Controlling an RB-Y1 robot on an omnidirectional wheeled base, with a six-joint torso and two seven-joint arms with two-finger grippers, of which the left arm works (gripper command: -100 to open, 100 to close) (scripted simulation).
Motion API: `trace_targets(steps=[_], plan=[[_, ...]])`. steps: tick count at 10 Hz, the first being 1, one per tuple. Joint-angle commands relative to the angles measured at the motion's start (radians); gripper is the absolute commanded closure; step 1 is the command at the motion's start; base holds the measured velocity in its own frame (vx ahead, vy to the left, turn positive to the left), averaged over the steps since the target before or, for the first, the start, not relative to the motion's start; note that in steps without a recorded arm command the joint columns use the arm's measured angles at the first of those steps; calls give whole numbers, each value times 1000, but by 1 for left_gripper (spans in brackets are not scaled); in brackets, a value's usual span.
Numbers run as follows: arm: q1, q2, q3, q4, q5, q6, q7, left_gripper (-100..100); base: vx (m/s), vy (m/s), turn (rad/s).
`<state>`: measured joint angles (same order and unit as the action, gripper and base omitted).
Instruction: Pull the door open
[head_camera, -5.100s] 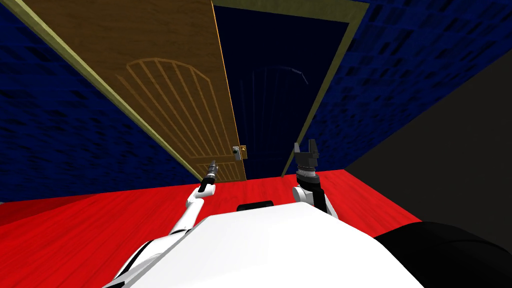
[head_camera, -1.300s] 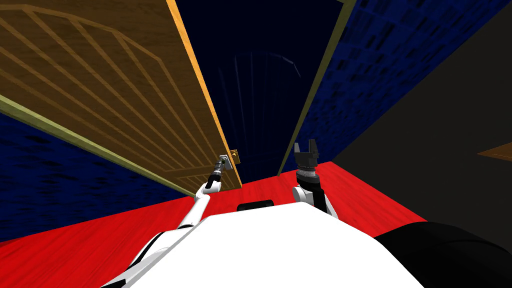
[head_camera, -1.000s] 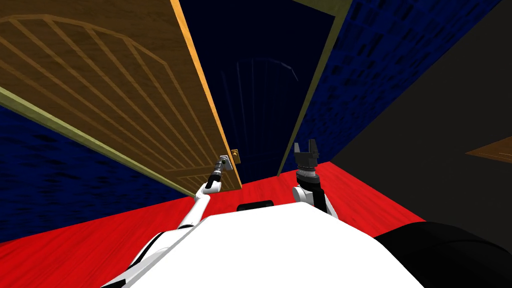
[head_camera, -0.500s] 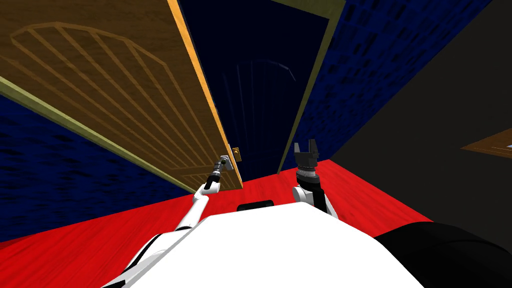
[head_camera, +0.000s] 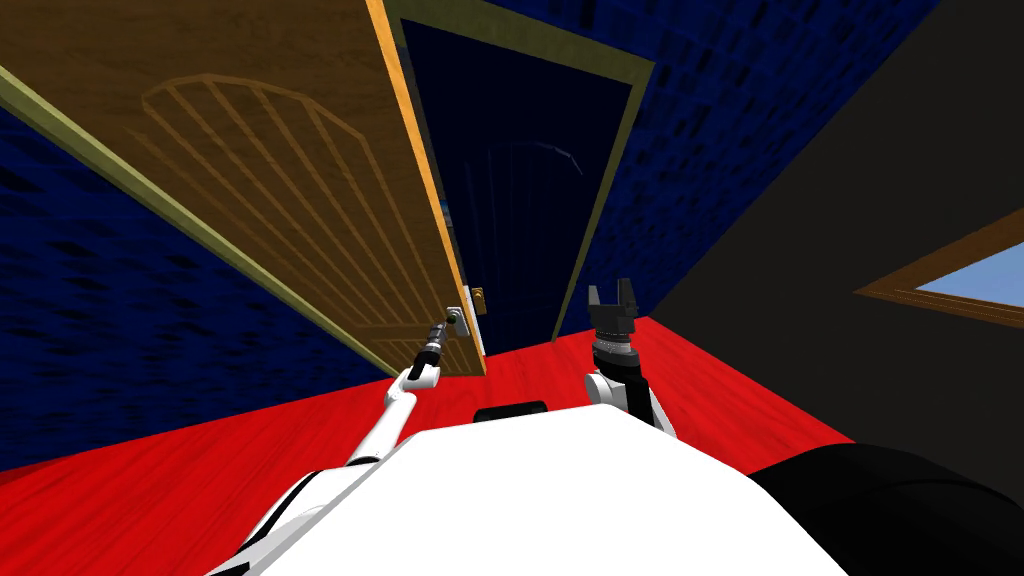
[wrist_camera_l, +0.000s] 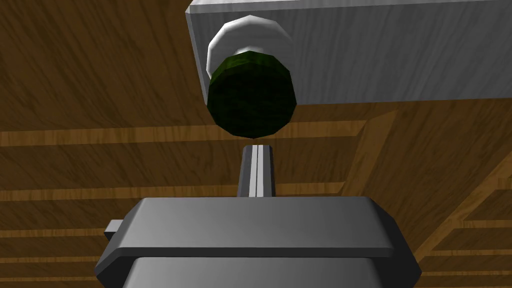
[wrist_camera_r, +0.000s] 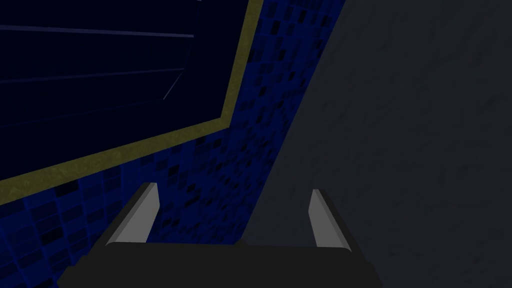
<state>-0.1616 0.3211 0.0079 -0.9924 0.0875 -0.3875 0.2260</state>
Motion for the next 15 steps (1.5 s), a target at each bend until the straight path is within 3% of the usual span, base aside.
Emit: trace_targets(steps=[1, 5, 6, 13, 14, 15], plan=[[-1, 2, -19, -6, -2, -5, 11, -100, -189, 27, -51], [2, 3, -58, -33, -7, -7, 32, -100, -195, 22, -47], [0, 4, -53, -24, -6, -9, 29, -100, -77, 1, -8], [-11, -7, -37, -6, -6, -21, 18, -100, 163, 14, -22], [-11, -7, -37, -6, -6, -21, 18, 100, -8, -1, 11], [-11, -7, -37, -6, -6, -21, 18, 100, -42, -8, 0]])
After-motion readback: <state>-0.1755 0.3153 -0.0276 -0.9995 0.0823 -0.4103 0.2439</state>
